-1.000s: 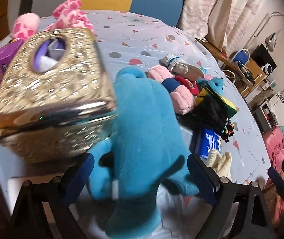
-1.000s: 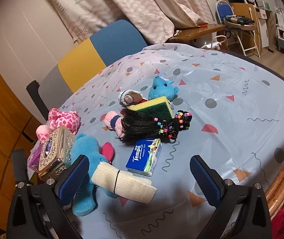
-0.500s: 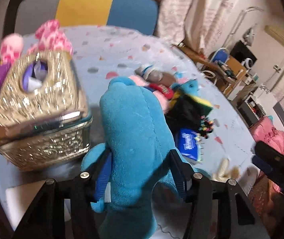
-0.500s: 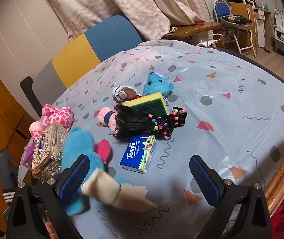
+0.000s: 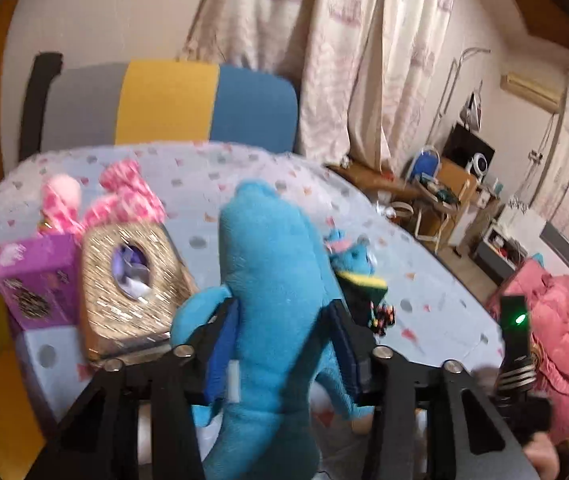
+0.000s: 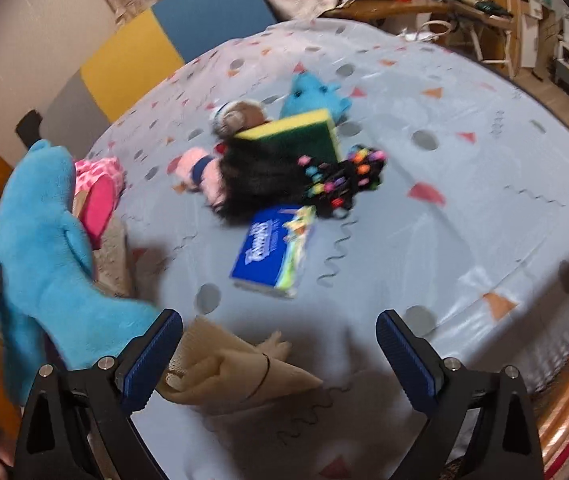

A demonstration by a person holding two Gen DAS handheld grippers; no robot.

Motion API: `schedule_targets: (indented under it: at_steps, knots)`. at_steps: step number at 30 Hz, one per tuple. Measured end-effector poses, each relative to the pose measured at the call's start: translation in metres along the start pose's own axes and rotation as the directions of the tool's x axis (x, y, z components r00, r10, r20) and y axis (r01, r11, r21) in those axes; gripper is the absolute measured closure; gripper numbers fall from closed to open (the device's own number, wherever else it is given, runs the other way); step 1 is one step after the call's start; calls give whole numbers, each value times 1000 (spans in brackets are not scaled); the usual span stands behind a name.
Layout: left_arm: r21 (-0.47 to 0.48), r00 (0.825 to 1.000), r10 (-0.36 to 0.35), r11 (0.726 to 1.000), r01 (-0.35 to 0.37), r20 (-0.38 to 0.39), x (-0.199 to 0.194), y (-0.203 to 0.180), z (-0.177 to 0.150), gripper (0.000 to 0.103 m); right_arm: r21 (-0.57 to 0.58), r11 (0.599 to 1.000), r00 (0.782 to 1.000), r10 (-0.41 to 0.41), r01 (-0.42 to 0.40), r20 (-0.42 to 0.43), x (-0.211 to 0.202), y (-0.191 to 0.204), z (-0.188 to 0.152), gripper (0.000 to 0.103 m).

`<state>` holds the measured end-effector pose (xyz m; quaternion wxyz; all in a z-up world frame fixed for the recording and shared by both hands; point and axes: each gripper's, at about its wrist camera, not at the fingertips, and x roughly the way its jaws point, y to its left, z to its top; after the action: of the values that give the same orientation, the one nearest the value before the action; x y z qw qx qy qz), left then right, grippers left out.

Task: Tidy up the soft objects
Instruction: 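Grasp the blue plush with the left gripper while the right grasps the beige tube, then carry the blue plush into the gold tray with the left gripper while the right lifts the tube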

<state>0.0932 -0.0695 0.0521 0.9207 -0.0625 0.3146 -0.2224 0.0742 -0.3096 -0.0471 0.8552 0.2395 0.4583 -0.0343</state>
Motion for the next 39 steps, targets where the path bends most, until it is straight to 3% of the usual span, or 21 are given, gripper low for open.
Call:
schedule_targets:
  at_steps: [1, 6, 12, 14, 16, 17, 24, 30, 35, 38, 39]
  knots:
    - [-1, 1000, 5, 1000, -5, 19, -8, 2, 3, 93, -5, 1000, 1000, 8, -8, 1, 0, 2, -1, 3]
    - [-28, 998, -7, 1000, 9, 59, -37, 19, 17, 93, -22, 998, 998, 53, -53, -26, 11, 10, -3, 3]
    - [-45, 999, 2, 999, -3, -39, -26, 34, -6, 89, -37, 997, 998, 66, -67, -23, 14, 21, -10, 2]
    - [-22, 995, 30, 999, -32, -93, -17, 34, -20, 70, -42, 998, 999, 48, -48, -17, 14, 21, -9, 2]
    - [-26, 989, 21, 999, -25, -145, -7, 36, -35, 21, -39, 998, 999, 43, -43, -6, 12, 20, -6, 2]
    - [-28, 987, 25, 999, -30, -159, -3, 36, -41, 18, -39, 998, 999, 40, -39, 6, 10, 19, -5, 2]
    - [87, 966, 95, 993, -76, -241, 41, 28, -62, 17, -84, 995, 993, 62, -54, 96, -17, 22, 5, 2]
    - [68, 941, 58, 997, -37, -335, 80, 29, -61, 10, -132, 990, 994, 69, -58, 82, -17, 24, 1, 2]
    - [81, 925, 60, 996, -32, -376, 102, 26, -62, 28, -57, 998, 1000, 10, -9, 12, 6, 11, 1, 2]
    - [30, 934, 10, 1000, 1, -357, 100, 31, -62, 33, -73, 994, 997, -78, 78, -2, 19, 15, 0, 3]
    - [35, 938, 8, 999, 4, -346, 97, 30, -62, 33, -93, 991, 996, -94, 93, 0, 23, 18, 1, 10]
